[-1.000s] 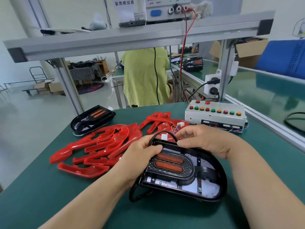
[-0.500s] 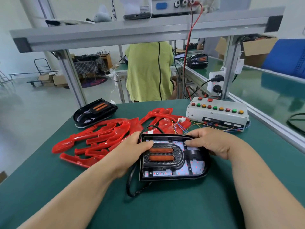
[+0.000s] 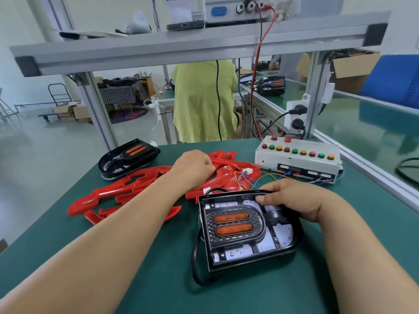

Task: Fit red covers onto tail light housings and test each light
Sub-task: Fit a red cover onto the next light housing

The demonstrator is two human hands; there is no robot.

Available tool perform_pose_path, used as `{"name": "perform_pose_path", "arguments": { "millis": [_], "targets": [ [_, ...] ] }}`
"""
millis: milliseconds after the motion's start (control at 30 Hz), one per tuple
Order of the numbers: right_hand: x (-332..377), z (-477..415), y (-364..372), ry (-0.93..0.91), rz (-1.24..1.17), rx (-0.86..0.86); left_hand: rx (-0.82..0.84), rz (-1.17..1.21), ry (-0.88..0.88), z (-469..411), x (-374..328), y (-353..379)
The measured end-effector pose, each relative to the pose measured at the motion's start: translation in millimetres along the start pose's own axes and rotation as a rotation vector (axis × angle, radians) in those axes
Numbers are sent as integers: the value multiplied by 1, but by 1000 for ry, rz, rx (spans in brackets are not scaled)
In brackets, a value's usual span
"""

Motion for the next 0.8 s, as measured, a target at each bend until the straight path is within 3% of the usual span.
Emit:
{"name": "perform_pose_path", "arguments": {
  "millis": [133, 300, 533, 667, 800],
  "targets": [
    [0, 0, -1, -11, 9, 16, 187, -239, -43, -21, 0, 24],
    [-5, -6, -3, -7, -79, 24, 223, -163, -30, -22, 12, 34],
    [-9, -10, -4, -11, -293, 49, -35, 137, -56, -6, 26, 17],
    [-7, -9, -5, -38, -369, 56, -205, 200, 68, 22, 24, -7],
    [-5, -10, -11, -97, -503, -18, -245, 479, 216, 55, 12, -20]
  ]
}}
Point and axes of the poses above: each hand's wrist, its own z-axis away from the middle knuckle, its own y-axis out of the palm, x = y × z, the point moved 5 cm from there along -z, towards the middle knuckle
